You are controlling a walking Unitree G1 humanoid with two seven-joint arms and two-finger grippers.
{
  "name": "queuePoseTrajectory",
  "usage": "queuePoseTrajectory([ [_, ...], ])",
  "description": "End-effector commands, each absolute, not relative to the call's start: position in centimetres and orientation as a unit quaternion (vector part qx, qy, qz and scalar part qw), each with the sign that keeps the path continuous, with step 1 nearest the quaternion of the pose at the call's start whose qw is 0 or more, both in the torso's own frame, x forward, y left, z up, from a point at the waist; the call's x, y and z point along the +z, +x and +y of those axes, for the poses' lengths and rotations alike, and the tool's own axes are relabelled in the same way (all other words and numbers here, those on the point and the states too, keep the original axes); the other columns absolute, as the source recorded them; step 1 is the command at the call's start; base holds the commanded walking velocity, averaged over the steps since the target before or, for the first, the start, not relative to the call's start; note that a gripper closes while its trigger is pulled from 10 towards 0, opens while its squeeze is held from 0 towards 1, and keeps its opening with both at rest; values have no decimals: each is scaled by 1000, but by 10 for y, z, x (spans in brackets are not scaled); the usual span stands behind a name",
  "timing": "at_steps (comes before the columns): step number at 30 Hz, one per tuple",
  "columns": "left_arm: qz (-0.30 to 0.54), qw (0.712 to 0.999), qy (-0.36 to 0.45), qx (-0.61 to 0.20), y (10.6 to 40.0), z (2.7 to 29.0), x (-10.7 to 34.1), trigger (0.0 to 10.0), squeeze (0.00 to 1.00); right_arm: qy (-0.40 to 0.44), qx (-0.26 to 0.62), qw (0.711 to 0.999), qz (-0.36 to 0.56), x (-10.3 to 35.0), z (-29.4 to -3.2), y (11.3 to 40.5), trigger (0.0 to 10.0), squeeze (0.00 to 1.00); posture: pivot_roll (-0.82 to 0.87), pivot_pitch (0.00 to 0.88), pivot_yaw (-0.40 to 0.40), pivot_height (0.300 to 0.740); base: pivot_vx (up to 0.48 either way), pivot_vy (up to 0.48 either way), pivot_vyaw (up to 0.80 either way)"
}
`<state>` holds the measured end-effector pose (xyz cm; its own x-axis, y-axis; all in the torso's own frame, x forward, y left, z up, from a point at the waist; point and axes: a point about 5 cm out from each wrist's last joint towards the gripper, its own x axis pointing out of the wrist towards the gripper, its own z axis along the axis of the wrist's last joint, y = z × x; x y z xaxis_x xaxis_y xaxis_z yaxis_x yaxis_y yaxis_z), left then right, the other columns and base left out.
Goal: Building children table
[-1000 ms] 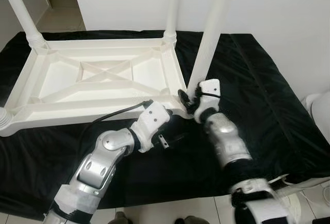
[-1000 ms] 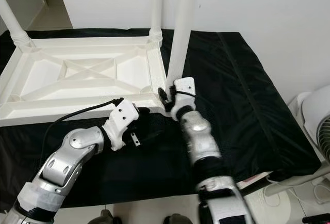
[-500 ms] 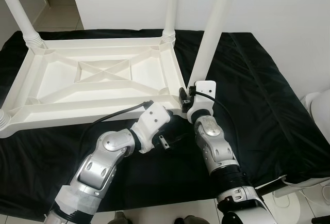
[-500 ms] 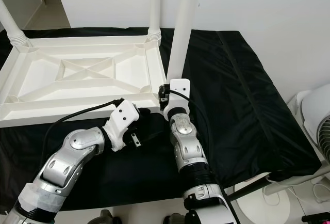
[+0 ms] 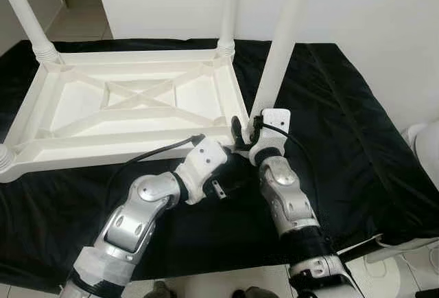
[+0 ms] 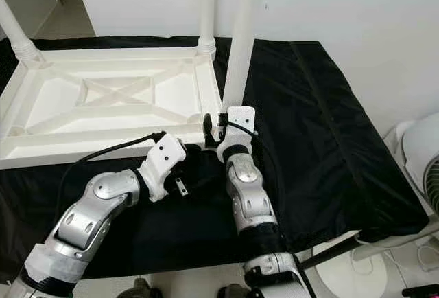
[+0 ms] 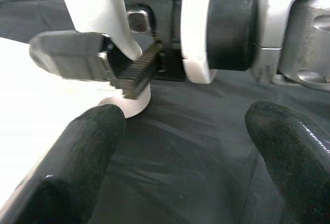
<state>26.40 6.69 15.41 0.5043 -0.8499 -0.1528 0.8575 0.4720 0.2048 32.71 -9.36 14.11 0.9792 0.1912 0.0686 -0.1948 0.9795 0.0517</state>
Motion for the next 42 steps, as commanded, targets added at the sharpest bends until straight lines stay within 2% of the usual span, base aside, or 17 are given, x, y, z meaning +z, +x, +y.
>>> queuePoseTrajectory([
  [1, 15, 868, 132, -479, 263, 66, 153, 10000, 0, 31, 116, 993, -22, 138, -96, 326, 10000, 0, -34, 39, -18, 740, 0, 0, 0],
  [5, 15, 867, 133, -479, 264, 67, 153, 10000, 0, 21, 160, 987, -21, 138, -105, 329, 10000, 0, -42, 38, -15, 740, 0, 0, 0],
  [9, 13, 867, 132, -481, 265, 65, 153, 10000, 0, -38, 256, 965, -28, 139, -119, 337, 10000, 0, -46, 43, -12, 740, 0, 0, 0],
  [20, 10, 871, 130, -474, 267, 66, 156, 10000, 0, -88, 351, 932, -20, 144, -119, 351, 10000, 0, -29, 44, -20, 740, 0, 0, 0],
  [21, 10, 871, 130, -473, 267, 66, 156, 10000, 0, -91, 357, 930, -18, 143, -119, 353, 2941, 0, -24, 42, -22, 740, 0, 0, 0],
  [23, 10, 872, 130, -472, 267, 66, 156, 10000, 0, -93, 361, 928, -16, 143, -119, 354, 2941, 0, -24, 42, -22, 740, 0, 0, 0],
  [24, 9, 872, 131, -471, 267, 66, 156, 10000, 0, -93, 368, 925, -10, 142, -119, 356, 0, 0, -21, 41, -22, 740, 0, 0, 0],
  [36, 11, 871, 132, -473, 266, 67, 155, 10000, 0, -84, 371, 925, 16, 130, -126, 355, 0, 0, -26, 48, -12, 740, 0, 0, 0],
  [37, 11, 871, 132, -473, 266, 67, 155, 10000, 0, -80, 361, 929, 17, 129, -127, 355, 10000, 0, -28, 49, -11, 740, 0, 0, 0],
  [42, 11, 870, 131, -475, 266, 66, 155, 10000, 0, -75, 315, 946, 17, 129, -127, 357, 10000, 0, -32, 51, -13, 740, 0, 0, 0],
])
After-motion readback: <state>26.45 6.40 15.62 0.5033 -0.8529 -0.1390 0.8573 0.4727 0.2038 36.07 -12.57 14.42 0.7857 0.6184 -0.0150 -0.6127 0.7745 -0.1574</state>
